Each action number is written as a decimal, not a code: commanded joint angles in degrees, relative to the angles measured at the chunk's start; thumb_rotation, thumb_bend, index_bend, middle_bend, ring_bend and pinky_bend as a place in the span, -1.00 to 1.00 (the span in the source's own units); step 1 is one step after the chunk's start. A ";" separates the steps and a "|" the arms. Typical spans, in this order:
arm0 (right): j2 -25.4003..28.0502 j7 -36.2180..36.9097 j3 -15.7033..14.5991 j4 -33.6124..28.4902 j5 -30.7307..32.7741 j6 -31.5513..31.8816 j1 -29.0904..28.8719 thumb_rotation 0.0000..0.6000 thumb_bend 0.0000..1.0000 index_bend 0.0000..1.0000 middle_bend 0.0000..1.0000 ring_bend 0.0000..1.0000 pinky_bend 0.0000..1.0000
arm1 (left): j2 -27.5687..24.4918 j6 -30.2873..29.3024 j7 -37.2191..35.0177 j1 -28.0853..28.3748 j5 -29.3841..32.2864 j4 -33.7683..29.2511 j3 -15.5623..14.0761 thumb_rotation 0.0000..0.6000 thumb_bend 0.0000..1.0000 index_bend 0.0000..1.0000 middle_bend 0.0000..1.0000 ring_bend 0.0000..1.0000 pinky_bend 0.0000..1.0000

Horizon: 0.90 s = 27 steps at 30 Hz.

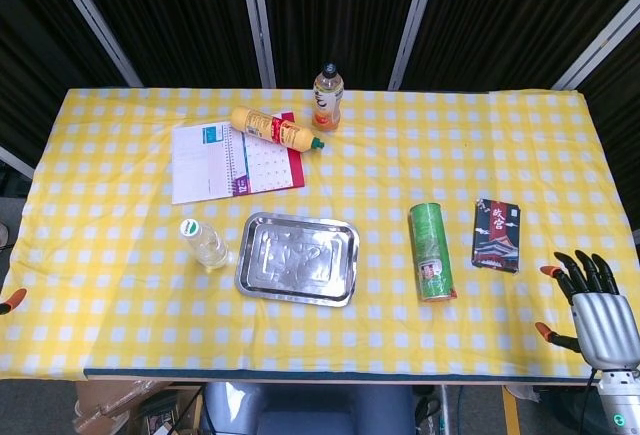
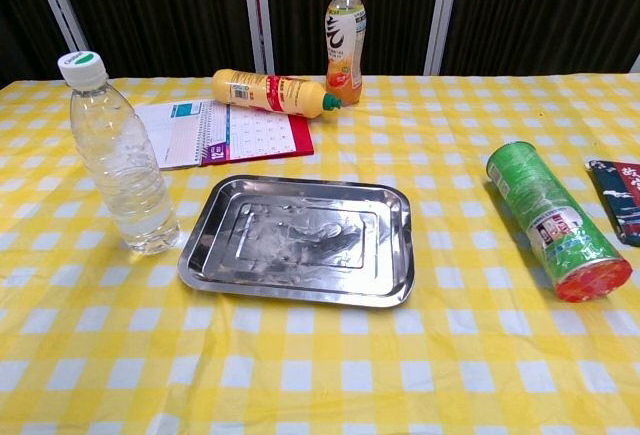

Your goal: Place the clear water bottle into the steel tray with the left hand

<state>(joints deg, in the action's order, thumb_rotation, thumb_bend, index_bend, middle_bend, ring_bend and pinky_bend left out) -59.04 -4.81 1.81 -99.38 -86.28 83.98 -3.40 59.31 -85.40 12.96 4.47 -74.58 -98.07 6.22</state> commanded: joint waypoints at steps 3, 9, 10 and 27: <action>0.27 0.48 -0.05 -0.16 -0.14 0.12 0.15 1.00 -0.68 -0.46 -0.70 -0.92 -0.96 | 0.85 3.51 -8.98 1.97 -1.79 1.00 0.65 1.00 -0.76 -0.99 -1.00 -1.00 -1.00; 0.26 0.19 -0.24 -0.54 -0.55 -0.20 0.01 1.00 -0.68 -0.46 -0.70 -0.92 -0.96 | 3.18 16.41 -30.96 7.29 0.76 5.65 3.07 1.00 -0.77 -0.96 -0.94 -1.00 -0.99; 0.19 0.10 -0.27 -0.64 -0.68 -0.31 -0.08 1.00 -0.68 -0.46 -0.70 -0.92 -0.96 | 3.85 19.54 -34.87 8.65 0.98 6.83 3.35 1.00 -0.77 -0.96 -0.93 -1.00 -0.99; 0.20 -1.12 -0.74 -1.63 -1.41 -0.77 -0.19 1.00 -0.68 -0.46 -0.70 -0.92 -0.96 | 15.71 28.93 -45.05 16.15 -1.89 19.28 2.48 0.97 -0.77 -0.95 -0.93 -1.00 -1.00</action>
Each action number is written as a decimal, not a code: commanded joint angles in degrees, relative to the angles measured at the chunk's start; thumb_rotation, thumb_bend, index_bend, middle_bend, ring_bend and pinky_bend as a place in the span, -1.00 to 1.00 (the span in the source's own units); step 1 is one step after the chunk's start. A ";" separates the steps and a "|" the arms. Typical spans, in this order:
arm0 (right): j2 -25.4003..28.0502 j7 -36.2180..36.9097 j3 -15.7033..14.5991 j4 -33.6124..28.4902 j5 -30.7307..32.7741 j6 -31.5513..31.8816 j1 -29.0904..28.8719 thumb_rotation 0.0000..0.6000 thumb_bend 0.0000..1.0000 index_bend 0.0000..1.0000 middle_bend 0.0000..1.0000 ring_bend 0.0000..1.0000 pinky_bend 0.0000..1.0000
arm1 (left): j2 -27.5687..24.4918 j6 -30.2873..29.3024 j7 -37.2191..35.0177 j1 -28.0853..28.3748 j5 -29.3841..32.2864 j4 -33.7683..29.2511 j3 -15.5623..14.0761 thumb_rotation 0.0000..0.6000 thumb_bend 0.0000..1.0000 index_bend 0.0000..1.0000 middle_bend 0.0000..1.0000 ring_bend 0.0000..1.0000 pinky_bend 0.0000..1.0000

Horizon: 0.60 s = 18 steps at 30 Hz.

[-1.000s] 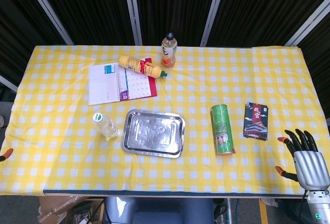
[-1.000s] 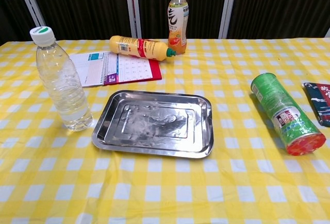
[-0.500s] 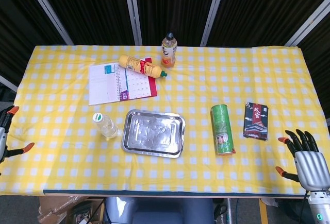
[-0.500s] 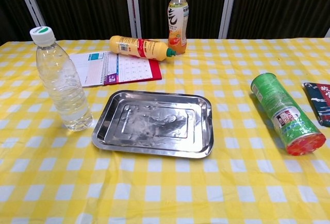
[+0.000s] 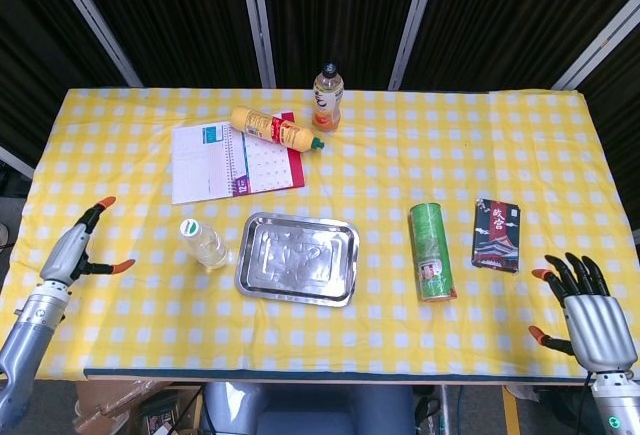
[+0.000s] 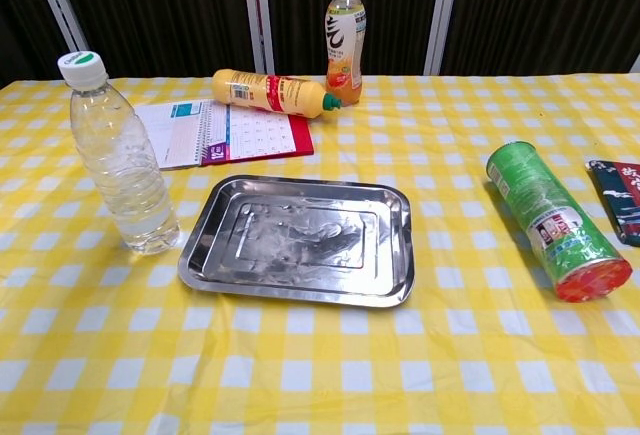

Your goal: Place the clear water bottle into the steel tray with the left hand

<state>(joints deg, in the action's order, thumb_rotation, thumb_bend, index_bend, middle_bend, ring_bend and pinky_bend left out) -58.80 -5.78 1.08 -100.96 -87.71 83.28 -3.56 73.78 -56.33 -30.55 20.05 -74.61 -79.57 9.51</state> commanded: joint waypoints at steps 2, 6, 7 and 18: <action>-0.14 -0.50 -0.01 -0.12 0.13 -0.26 -0.09 1.00 -0.68 -0.46 -0.70 -0.92 -0.96 | 1.44 -0.58 -3.07 0.78 -4.00 0.51 -1.60 0.91 -0.77 -0.95 -0.93 -1.00 -1.00; -0.24 -0.98 -0.06 -0.26 0.33 -0.55 -0.16 1.00 -0.68 -0.47 -0.70 -0.92 -0.96 | 2.48 -3.00 -4.72 0.70 -5.93 0.55 -1.82 0.86 -0.79 -0.95 -0.95 -1.00 -1.00; -0.22 -1.05 -0.07 -0.38 0.33 -0.55 -0.15 1.00 -0.68 -0.47 -0.70 -0.92 -0.96 | 2.89 -3.39 -5.36 0.76 -6.27 0.73 -1.86 0.85 -0.82 -0.96 -0.97 -1.00 -1.00; 0.00 -1.26 -0.31 -1.17 0.12 -0.94 -0.25 1.00 -0.68 -0.46 -0.70 -0.92 -0.96 | 8.16 -0.72 -7.21 3.14 -7.11 5.61 -3.58 0.86 -0.92 -1.00 -0.99 -1.00 -1.00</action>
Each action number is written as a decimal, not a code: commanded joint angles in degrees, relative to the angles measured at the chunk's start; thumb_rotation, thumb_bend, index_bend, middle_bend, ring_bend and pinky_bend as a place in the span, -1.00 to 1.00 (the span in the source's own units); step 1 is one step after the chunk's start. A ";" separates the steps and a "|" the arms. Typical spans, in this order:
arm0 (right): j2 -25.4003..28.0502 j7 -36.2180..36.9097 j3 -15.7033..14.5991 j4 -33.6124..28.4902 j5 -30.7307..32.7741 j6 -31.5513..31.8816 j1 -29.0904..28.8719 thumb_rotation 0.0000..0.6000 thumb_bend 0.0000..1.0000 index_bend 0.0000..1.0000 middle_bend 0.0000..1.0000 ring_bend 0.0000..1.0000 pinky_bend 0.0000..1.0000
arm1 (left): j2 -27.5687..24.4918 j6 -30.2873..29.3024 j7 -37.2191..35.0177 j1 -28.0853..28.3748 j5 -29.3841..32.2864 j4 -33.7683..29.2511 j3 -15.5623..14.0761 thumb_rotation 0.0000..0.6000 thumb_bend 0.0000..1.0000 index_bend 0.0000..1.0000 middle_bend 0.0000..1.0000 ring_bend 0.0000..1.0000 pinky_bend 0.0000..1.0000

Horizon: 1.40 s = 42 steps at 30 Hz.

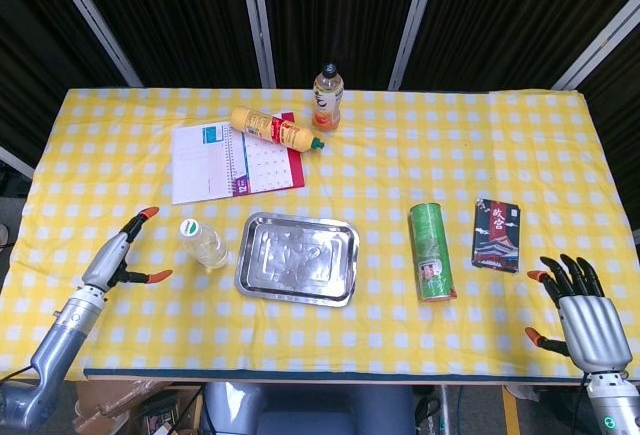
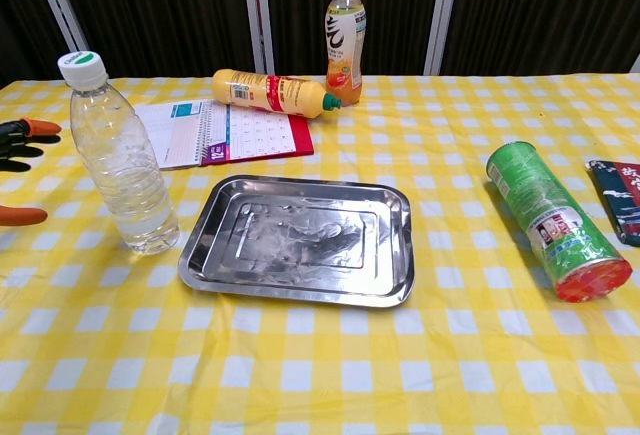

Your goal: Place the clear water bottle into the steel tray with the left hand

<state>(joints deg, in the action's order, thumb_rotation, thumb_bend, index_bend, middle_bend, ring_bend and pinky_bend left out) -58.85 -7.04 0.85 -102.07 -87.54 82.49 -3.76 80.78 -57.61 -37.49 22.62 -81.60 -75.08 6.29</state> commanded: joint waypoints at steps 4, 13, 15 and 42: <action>0.31 -0.17 -0.33 -0.32 -0.07 -0.77 -0.22 1.00 -0.68 -0.47 -0.70 -0.92 -0.96 | 4.27 -0.53 -3.34 1.37 -1.65 2.31 -0.51 0.86 -0.94 -1.00 -0.99 -1.00 -1.00; 0.40 -0.31 -0.58 -0.61 -0.22 -1.20 -0.36 1.00 -0.68 -0.46 -0.70 -0.92 -0.96 | 8.44 -3.69 -6.08 2.23 -3.89 5.81 -1.02 0.86 -0.94 -0.99 -0.99 -1.00 -1.00; 0.39 -0.35 -0.55 -0.60 -0.10 -1.19 -0.34 1.00 -0.68 -0.46 -0.70 -0.92 -0.96 | 9.07 -4.04 -6.23 2.41 -3.97 6.23 -1.05 0.86 -0.93 -0.98 -0.98 -1.00 -1.00; 1.21 3.13 -0.96 -0.60 -0.51 -1.75 -0.46 1.00 -0.69 -0.46 -0.70 -0.92 -0.96 | 13.80 -6.13 -8.55 4.60 -2.74 6.65 -0.12 1.00 -0.15 -0.21 -0.69 -1.00 -1.00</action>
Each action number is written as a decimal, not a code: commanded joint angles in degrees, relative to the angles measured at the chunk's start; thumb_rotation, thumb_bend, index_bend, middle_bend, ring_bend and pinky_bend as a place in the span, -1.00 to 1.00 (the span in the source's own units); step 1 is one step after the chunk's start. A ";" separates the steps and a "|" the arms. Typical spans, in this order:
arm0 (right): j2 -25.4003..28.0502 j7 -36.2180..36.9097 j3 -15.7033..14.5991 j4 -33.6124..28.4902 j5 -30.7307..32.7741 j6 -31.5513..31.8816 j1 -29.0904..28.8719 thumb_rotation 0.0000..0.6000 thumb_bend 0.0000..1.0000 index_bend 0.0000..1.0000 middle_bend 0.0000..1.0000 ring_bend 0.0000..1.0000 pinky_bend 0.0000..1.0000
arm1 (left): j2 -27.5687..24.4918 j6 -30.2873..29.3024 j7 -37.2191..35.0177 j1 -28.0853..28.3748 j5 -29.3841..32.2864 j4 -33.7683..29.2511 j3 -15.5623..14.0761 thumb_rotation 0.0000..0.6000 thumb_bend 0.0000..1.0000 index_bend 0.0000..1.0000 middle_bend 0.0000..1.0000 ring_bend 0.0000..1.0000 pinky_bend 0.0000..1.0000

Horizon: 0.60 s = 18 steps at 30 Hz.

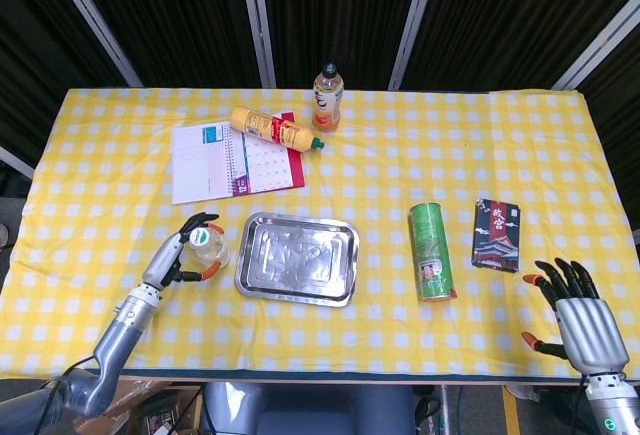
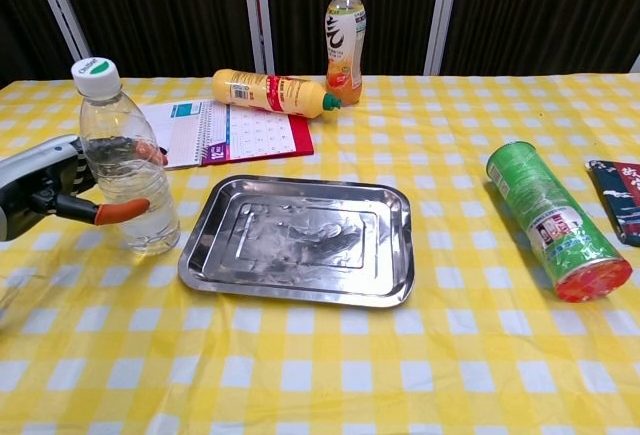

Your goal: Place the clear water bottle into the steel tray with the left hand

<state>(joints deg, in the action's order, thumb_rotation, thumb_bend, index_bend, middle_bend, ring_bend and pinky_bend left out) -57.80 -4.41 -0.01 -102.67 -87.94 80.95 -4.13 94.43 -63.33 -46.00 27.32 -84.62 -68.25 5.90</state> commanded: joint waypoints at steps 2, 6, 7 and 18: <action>0.22 0.76 -0.08 0.11 -0.17 -0.20 -0.11 1.00 -0.68 -0.46 -0.70 -0.92 -0.96 | 0.05 -0.56 -0.48 -0.13 0.51 -0.69 0.42 1.00 -0.10 -0.15 -0.66 -1.00 -1.00; 0.30 1.05 -0.07 0.18 -0.15 -0.17 -0.11 1.00 -0.68 -0.46 -0.70 -0.92 -0.96 | -0.11 -0.82 -0.79 -0.20 0.93 -1.34 0.66 1.00 -0.04 -0.06 -0.61 -1.00 -1.00; 0.30 1.09 -0.05 0.19 -0.11 -0.17 -0.10 1.00 -0.68 -0.46 -0.70 -0.92 -0.96 | -0.19 -0.83 -1.08 -0.18 1.09 -1.57 0.81 1.00 -0.03 -0.05 -0.61 -1.00 -1.00; 0.02 -0.20 -0.15 -0.10 0.54 -1.06 -0.38 1.00 -0.68 -0.47 -0.70 -0.92 -0.96 | -2.64 -0.24 -1.49 1.15 2.20 -7.25 2.96 1.00 -0.04 -0.03 -0.59 -1.00 -1.00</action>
<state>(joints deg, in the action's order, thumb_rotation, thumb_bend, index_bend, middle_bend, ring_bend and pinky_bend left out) -57.78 -4.61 -0.17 -102.77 -87.40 79.89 -4.50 92.39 -63.93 -47.94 27.97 -82.61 -74.24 8.36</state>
